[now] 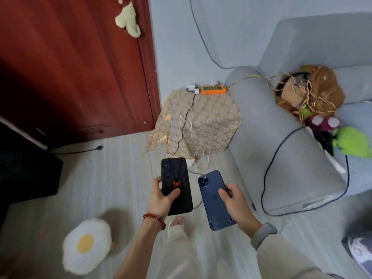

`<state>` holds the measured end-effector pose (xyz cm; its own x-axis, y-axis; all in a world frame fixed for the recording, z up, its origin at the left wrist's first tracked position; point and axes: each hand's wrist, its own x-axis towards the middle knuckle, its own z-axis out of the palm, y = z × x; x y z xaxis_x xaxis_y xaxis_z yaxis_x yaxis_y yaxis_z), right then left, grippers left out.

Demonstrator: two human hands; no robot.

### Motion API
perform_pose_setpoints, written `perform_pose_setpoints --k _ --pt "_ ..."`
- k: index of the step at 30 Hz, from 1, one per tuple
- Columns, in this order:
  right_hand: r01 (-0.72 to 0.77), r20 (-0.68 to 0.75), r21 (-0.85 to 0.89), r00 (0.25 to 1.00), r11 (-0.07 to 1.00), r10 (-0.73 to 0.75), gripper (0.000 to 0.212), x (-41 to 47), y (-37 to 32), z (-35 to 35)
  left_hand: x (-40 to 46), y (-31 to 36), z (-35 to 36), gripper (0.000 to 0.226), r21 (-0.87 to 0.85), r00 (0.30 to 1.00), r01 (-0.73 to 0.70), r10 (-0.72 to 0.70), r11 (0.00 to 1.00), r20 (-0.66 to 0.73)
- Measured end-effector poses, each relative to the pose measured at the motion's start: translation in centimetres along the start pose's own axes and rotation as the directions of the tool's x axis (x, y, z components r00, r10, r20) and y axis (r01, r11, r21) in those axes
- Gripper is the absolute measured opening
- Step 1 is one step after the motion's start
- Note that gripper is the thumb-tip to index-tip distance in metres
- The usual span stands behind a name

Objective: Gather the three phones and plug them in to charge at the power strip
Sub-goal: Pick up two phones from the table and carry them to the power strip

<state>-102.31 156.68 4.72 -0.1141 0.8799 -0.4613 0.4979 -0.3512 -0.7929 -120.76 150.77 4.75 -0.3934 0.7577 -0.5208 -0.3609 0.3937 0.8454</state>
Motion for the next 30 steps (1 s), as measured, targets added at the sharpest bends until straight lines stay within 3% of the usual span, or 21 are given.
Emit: perform_pose_setpoints --k 5,12,17,22,26,30 --pt "-0.009 -0.058 0.046 0.998 0.999 0.011 0.013 10.0 -6.5 -1.7 10.2 6.3 4.1 0.033 0.007 0.996 0.066 -0.066 0.998 0.055" --pt "-0.06 -0.096 0.075 0.993 0.995 0.067 0.007 24.8 -9.9 -6.5 23.4 10.6 12.7 0.027 0.106 0.992 0.083 -0.092 0.991 0.084" --pt "-0.112 -0.028 0.074 0.993 0.991 0.114 0.013 38.2 -11.0 -11.4 33.6 10.9 20.7 0.03 0.139 0.987 0.163 -0.162 0.977 -0.022" --pt "-0.168 0.06 -0.061 0.983 0.984 0.172 0.017 51.0 -10.5 -15.8 42.7 10.1 29.1 0.031 0.059 0.946 0.295 -0.282 0.954 -0.162" --pt "-0.234 0.091 -0.173 0.963 0.957 0.252 0.026 59.3 -9.1 -17.0 49.2 8.1 33.0 0.038 0.058 0.908 0.369 -0.346 0.928 -0.237" --pt "-0.339 0.118 -0.173 0.925 0.925 0.361 0.028 65.3 -6.9 -16.0 54.6 5.7 34.7 0.042 0.079 0.878 0.43 -0.396 0.899 -0.268"
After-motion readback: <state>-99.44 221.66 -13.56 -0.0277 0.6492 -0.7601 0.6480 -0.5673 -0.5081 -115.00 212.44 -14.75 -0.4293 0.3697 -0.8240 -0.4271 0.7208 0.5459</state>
